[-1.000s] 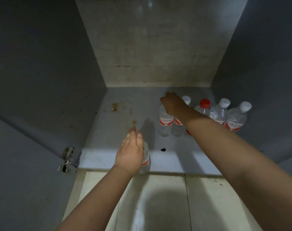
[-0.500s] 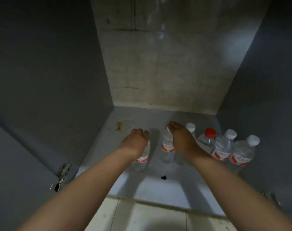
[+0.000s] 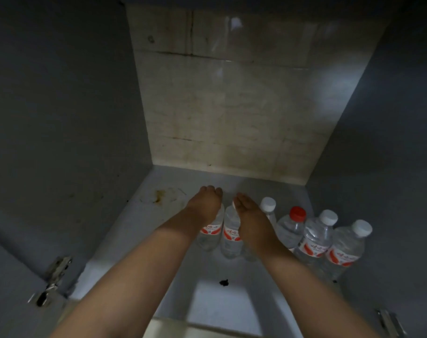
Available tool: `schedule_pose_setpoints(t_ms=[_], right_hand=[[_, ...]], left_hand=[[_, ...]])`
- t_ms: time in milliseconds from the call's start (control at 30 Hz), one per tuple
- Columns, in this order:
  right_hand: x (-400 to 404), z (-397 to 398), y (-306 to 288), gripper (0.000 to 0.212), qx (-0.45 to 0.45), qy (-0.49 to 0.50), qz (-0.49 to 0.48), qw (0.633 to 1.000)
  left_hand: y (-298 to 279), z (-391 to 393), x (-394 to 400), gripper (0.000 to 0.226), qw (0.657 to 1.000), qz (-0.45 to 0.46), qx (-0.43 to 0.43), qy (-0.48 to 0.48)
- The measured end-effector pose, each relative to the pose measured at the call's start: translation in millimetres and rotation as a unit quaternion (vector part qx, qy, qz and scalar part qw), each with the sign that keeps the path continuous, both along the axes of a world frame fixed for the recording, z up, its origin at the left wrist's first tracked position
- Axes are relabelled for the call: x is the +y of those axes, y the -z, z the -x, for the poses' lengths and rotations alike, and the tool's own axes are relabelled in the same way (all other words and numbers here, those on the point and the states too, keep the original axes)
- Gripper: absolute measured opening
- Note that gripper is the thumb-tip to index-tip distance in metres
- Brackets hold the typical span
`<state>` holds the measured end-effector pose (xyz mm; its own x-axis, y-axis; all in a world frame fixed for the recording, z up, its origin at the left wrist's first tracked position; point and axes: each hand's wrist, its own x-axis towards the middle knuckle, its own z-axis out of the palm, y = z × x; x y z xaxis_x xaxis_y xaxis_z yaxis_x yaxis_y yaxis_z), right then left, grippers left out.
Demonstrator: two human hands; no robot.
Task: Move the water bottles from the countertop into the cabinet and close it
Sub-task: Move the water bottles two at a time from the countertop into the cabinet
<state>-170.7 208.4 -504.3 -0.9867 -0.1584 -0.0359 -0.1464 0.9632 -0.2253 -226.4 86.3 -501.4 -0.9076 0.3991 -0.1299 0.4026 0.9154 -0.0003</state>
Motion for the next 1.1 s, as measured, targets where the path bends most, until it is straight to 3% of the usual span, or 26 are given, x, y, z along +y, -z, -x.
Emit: schedule_pose_setpoints(t_ms=[200,433,633,800,1033,1100], right_hand=[[-3.6,-0.7,-2.4,0.059,-0.001,0.01,0.046,0.999],[-2.3,-2.9,-2.6,0.06,-0.003,0.006,0.015,1.0],[-4.8,-6.5,-6.6,0.061,-0.026,0.009,0.007,1.0],[-5.3,-10.3,-8.9,0.059,-0.037,0.017,-0.022,0.999],[-21.7,-30.2,-22.9,0.061,-0.039,0.036,-0.011,0.999],[-41.3,-53.4,-36.4,0.049,0.028,0.031,-0.021,0.999]], left_hand=[[-0.3,6.5,-2.1,0.037,1.0,0.003,-0.005,0.01],[3.1,6.6,-0.9,0.039,1.0,-0.014,-0.017,-0.01],[5.6,-3.0,-6.7,0.061,0.997,-0.061,-0.053,-0.006],[-2.5,-15.2,-16.4,0.062,0.995,-0.08,-0.059,-0.011],[-18.2,-78.0,-68.6,0.053,0.994,-0.026,-0.08,-0.062],[-29.2,-111.3,-92.6,0.05,0.99,-0.029,-0.099,-0.093]])
